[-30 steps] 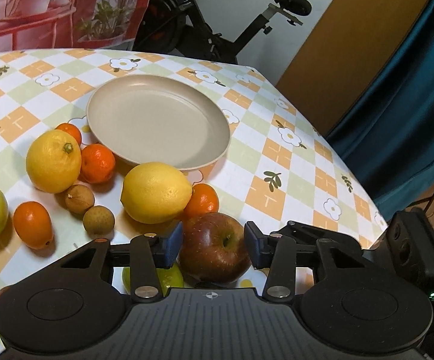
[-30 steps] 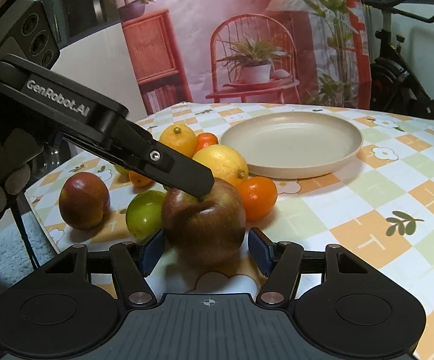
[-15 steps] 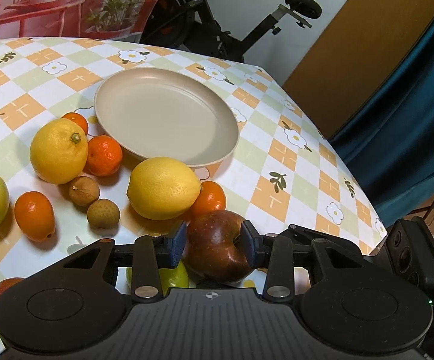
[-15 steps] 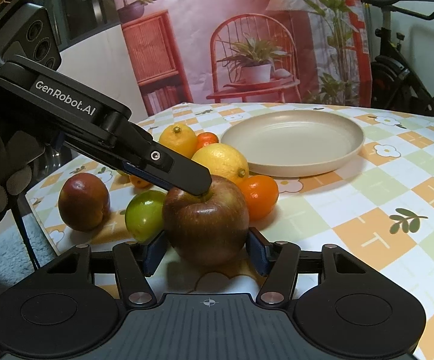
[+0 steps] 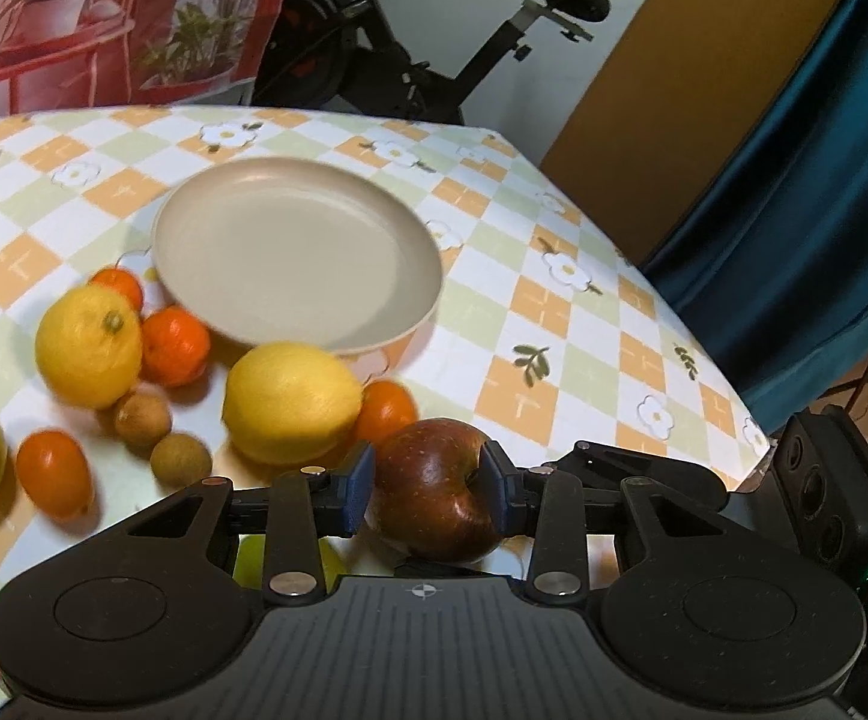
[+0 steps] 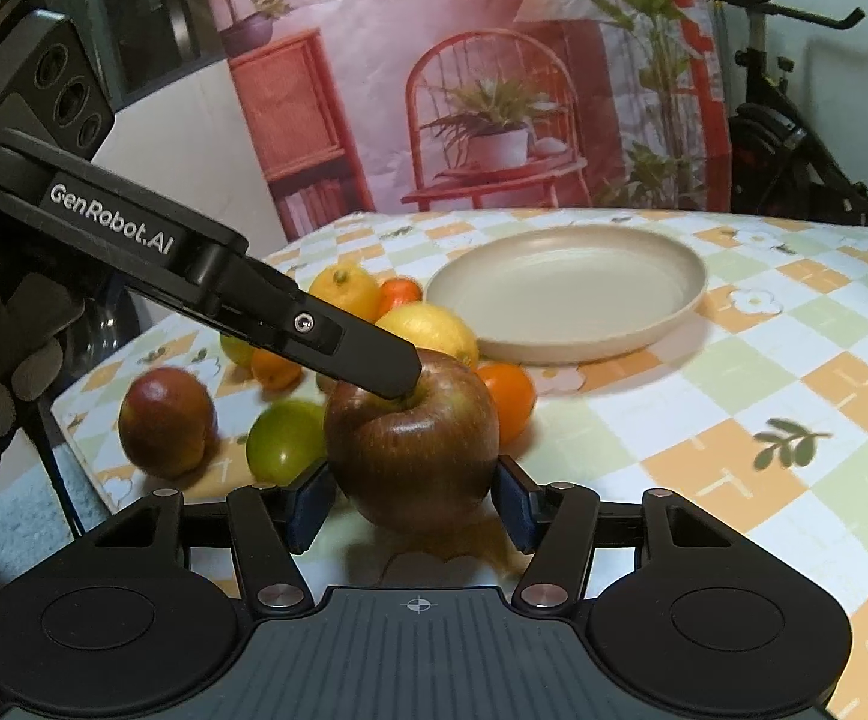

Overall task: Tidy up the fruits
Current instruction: 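Lift the dark red apple with both grippers and carry it over the beige plate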

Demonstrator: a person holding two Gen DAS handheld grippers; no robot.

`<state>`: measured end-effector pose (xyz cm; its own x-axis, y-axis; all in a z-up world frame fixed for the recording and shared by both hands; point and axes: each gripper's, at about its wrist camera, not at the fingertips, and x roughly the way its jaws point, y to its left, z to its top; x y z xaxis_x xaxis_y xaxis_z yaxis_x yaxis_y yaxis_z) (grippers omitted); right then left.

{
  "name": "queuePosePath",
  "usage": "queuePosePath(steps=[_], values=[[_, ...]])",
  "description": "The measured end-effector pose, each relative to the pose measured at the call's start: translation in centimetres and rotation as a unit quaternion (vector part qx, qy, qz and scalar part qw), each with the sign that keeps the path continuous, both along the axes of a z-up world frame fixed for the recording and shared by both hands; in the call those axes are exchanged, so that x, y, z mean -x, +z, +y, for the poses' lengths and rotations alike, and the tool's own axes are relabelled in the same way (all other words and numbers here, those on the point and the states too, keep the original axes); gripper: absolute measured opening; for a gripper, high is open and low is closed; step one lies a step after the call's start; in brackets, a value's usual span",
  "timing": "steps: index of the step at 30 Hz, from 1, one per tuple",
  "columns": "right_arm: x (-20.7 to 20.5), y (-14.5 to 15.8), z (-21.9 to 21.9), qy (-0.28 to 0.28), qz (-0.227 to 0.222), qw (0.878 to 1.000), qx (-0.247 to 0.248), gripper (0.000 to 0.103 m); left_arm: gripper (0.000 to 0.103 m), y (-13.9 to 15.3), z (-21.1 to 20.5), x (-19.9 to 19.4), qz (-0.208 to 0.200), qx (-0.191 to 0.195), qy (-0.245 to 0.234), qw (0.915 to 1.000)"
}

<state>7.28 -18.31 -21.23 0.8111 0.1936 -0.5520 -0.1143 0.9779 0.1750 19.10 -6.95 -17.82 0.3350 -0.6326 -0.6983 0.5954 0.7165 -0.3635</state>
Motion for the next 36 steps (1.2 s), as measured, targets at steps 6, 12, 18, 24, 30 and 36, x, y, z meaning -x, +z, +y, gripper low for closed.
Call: queuePosePath(steps=[6, 12, 18, 24, 30, 36], values=[[-0.4, 2.2, -1.2, -0.017, -0.011, 1.000, 0.006, 0.053, 0.040, 2.0, -1.5, -0.5, -0.024, 0.009, -0.013, 0.9996], [-2.4, 5.1, -3.5, -0.019, -0.022, 1.000, 0.012, 0.053, 0.040, 4.4, -2.8, -2.6, -0.046, 0.025, -0.012, 0.9986], [-6.0, 7.7, -6.2, -0.009, -0.031, 0.999, 0.023, 0.053, 0.040, 6.2, -4.4, -6.0, -0.057, 0.038, -0.004, 0.9976], [-10.0, 7.4, -8.3, -0.004, -0.022, 0.999, 0.033, 0.053, 0.040, 5.1, -5.4, -9.8, -0.035, 0.045, 0.010, 0.9983], [-13.7, 5.3, -10.2, -0.006, 0.002, 0.999, 0.034, 0.053, 0.040, 2.8, -6.3, -13.9, 0.000, 0.037, 0.026, 0.9990], [-16.0, 2.7, -11.4, -0.006, 0.028, 0.999, 0.039, 0.053, 0.041, 0.8, -7.1, -16.6, 0.022, 0.019, 0.035, 0.9990]])
